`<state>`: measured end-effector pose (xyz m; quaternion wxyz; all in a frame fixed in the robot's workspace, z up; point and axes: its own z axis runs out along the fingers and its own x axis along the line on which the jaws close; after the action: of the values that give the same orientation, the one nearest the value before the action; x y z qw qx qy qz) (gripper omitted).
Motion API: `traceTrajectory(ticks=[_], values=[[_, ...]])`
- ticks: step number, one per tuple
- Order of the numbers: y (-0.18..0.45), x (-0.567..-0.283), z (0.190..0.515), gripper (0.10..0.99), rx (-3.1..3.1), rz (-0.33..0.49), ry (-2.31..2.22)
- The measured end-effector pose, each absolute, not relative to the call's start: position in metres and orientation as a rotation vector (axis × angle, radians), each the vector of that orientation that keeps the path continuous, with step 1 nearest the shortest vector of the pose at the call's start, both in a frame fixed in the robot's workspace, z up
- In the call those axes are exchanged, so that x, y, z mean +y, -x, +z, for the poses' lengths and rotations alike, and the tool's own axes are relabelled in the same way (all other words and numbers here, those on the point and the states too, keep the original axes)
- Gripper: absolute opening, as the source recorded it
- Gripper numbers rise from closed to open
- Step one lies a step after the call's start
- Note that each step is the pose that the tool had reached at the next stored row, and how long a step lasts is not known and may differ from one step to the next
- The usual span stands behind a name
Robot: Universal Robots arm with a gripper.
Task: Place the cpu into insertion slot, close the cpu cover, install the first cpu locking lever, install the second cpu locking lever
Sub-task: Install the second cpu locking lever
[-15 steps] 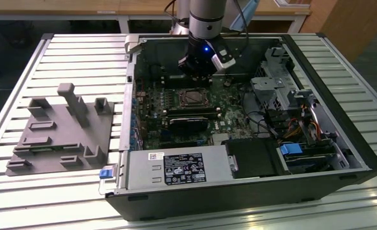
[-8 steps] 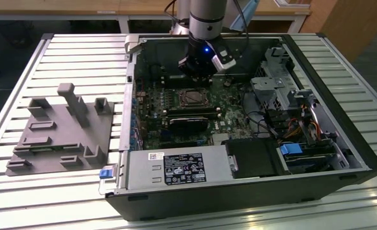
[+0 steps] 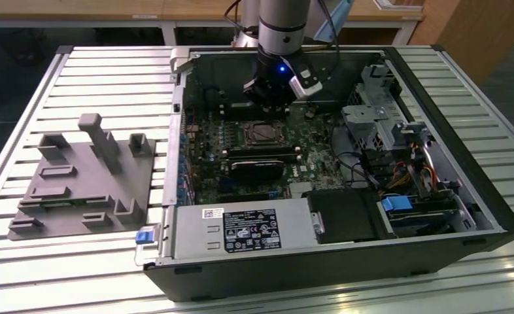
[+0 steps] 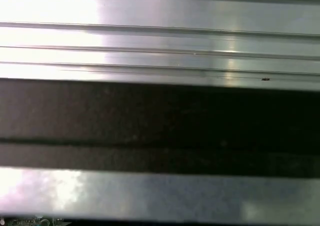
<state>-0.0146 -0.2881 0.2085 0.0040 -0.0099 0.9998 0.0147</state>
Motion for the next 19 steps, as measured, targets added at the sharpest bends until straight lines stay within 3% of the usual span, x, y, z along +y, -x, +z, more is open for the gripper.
traceTrajectory(ticks=[19], values=[[0.015, -0.294, 0.222, 0.106, 3.133, 0.046, 0.031]])
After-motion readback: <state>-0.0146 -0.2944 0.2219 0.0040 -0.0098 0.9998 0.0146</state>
